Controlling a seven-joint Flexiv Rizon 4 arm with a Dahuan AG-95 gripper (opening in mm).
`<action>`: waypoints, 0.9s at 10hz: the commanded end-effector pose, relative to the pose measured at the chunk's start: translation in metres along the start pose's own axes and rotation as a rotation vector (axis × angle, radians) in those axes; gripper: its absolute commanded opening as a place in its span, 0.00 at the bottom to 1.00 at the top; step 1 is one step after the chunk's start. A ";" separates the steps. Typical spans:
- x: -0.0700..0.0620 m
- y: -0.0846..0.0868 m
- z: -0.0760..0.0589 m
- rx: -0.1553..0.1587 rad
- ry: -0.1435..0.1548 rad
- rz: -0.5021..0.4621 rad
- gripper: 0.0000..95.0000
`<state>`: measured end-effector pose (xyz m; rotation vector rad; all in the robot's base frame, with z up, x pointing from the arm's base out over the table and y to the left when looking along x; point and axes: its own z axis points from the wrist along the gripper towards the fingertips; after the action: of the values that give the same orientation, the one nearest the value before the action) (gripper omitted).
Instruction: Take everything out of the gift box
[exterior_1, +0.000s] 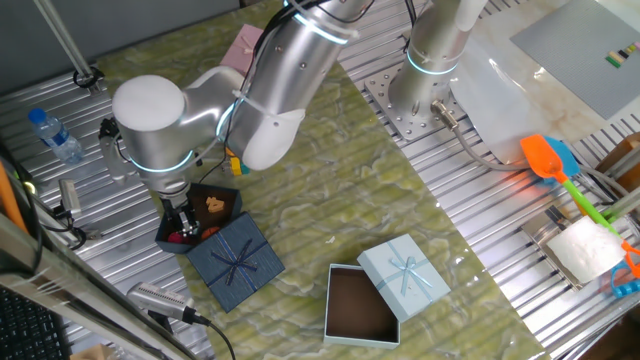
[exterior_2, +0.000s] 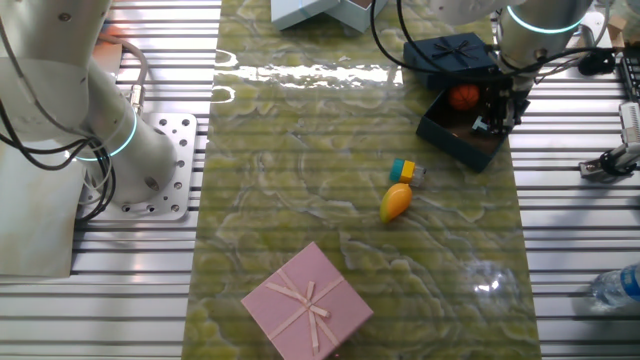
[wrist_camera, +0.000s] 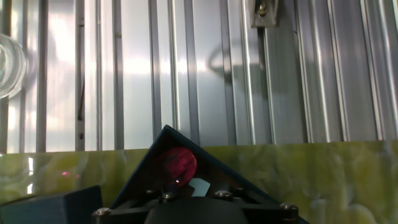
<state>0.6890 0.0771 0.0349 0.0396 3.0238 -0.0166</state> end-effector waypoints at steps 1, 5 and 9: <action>-0.001 0.000 0.002 0.000 0.001 0.004 0.20; 0.000 -0.001 0.008 -0.001 0.004 0.021 0.20; 0.002 -0.003 0.009 0.003 0.006 0.024 0.20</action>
<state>0.6879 0.0747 0.0250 0.0757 3.0294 -0.0168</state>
